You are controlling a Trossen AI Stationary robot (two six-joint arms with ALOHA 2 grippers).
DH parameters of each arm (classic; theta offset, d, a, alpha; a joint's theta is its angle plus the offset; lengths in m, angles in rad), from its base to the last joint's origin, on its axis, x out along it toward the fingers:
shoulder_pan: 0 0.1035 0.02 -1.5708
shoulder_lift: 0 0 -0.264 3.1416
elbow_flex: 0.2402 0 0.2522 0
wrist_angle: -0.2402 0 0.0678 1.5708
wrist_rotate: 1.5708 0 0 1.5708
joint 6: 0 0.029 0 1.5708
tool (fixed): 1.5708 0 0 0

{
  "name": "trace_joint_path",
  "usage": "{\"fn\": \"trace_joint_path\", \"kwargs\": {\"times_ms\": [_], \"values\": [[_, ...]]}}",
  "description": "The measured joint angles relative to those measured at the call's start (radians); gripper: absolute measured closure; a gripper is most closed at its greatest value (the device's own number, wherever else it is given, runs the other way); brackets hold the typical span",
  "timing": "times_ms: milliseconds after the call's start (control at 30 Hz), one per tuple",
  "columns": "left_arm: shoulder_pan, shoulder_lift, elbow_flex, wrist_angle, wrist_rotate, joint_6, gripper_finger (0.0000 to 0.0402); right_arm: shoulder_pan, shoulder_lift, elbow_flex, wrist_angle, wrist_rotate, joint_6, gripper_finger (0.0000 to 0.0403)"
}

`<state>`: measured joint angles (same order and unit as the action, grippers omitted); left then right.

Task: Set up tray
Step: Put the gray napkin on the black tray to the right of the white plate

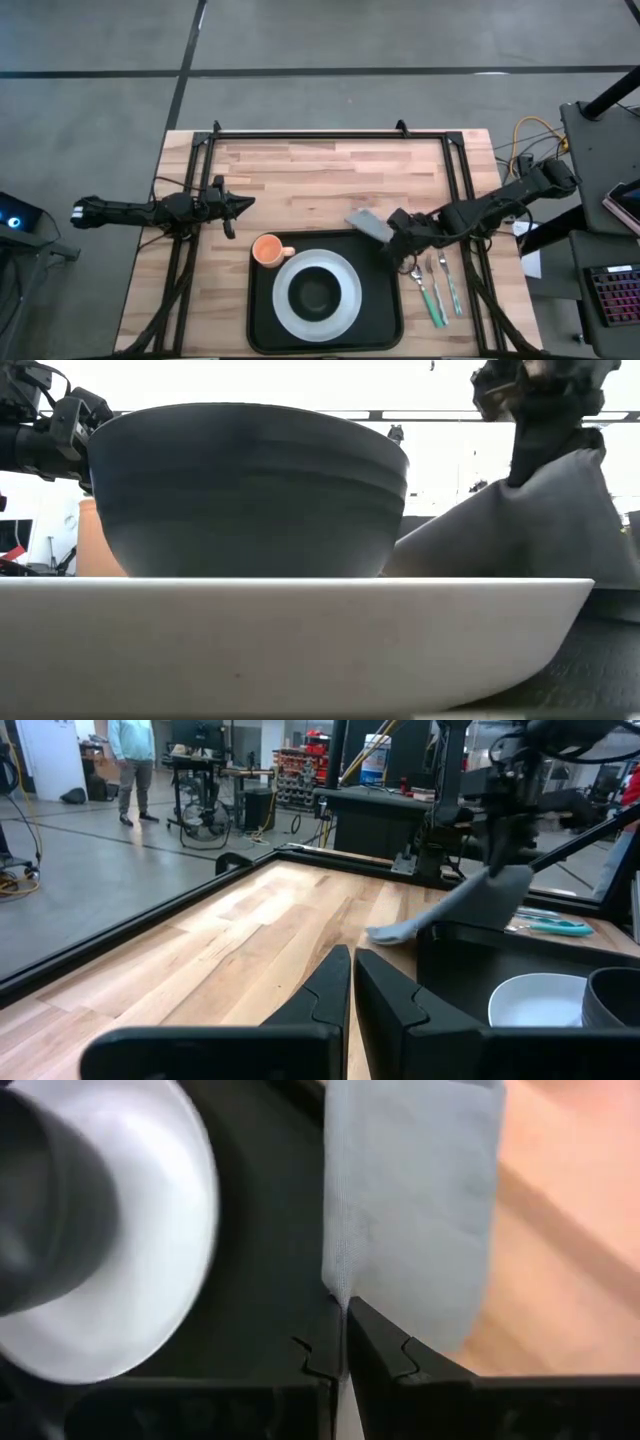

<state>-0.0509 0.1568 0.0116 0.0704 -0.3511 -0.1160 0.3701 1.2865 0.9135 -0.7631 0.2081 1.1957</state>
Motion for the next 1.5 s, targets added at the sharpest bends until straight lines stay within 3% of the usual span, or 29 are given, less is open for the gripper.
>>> {"fn": "trace_joint_path", "kwargs": {"times_ms": [300,600,933,1233,1400,1500], "values": [[0.000,0.000,0.000,0.000,0.000,0.002,0.0402,0.152,0.026,0.069,0.015,0.000,0.180,0.0395],[0.000,0.000,0.000,0.000,0.000,0.002,0.0402,0.229,0.240,0.165,0.012,-0.008,0.312,0.0395],[0.000,0.000,0.000,0.000,0.000,0.002,0.0402,0.239,0.514,0.350,0.012,-0.092,0.388,0.0395],[0.000,0.000,0.000,0.000,0.001,0.002,0.0402,0.240,0.702,0.493,-0.012,-0.255,0.407,0.0395],[0.000,0.000,0.000,0.000,0.000,0.002,0.0402,0.241,0.725,0.529,-0.016,-0.253,0.406,0.0395],[0.000,0.000,0.000,0.000,0.000,0.002,0.0402,0.241,0.719,0.528,-0.015,-0.199,0.436,0.0395]]}}
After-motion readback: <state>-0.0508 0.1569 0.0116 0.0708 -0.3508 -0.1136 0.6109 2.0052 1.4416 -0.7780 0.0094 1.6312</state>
